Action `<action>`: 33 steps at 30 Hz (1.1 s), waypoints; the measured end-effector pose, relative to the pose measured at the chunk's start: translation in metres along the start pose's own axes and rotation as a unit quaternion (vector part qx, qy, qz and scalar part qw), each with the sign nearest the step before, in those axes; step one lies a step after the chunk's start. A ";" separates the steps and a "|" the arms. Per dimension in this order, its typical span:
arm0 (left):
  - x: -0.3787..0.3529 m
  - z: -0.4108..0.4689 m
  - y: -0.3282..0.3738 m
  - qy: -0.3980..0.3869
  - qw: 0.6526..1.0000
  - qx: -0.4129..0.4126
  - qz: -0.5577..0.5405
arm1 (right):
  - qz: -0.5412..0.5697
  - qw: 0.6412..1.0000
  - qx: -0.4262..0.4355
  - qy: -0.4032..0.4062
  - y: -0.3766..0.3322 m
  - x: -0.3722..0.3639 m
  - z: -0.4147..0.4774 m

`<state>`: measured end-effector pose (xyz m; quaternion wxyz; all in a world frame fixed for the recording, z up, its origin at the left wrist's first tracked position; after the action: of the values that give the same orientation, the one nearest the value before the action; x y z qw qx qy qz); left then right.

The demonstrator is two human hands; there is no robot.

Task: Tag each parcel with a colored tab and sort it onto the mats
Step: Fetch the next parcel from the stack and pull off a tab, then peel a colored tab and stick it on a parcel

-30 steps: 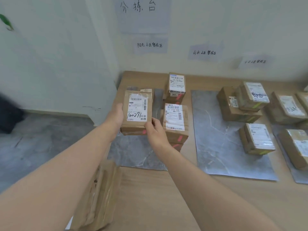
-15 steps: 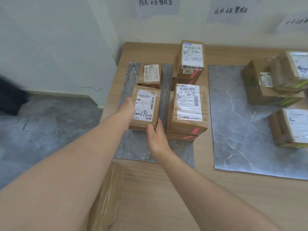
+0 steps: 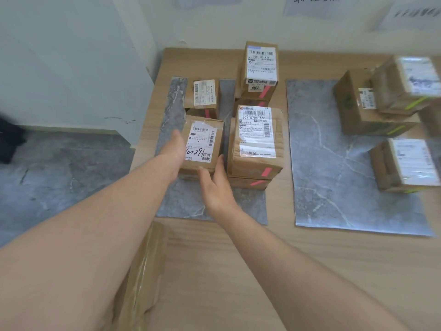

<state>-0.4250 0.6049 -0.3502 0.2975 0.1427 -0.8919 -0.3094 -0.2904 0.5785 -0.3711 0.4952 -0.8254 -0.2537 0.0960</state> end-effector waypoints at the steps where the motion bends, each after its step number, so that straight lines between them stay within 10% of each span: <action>1: 0.002 -0.006 0.002 0.005 1.000 -0.003 -0.001 | -0.001 1.000 0.001 0.000 -0.003 0.001 -0.003; 33: 0.149 -0.324 -0.051 -0.154 0.944 -0.223 -0.186 | 0.057 0.974 0.162 0.145 -0.116 0.008 -0.329</action>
<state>-0.3377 0.3489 -0.1123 0.1181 0.1872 -0.7923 -0.5685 -0.1868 0.3738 -0.1085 0.6473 -0.7526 -0.1132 0.0428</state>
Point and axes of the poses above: each hand's wrist, its own z-axis towards the middle knuckle, its own x-axis out of the back of the hand, y = z × x, the point moved 4 cm from there along z, towards the middle knuckle
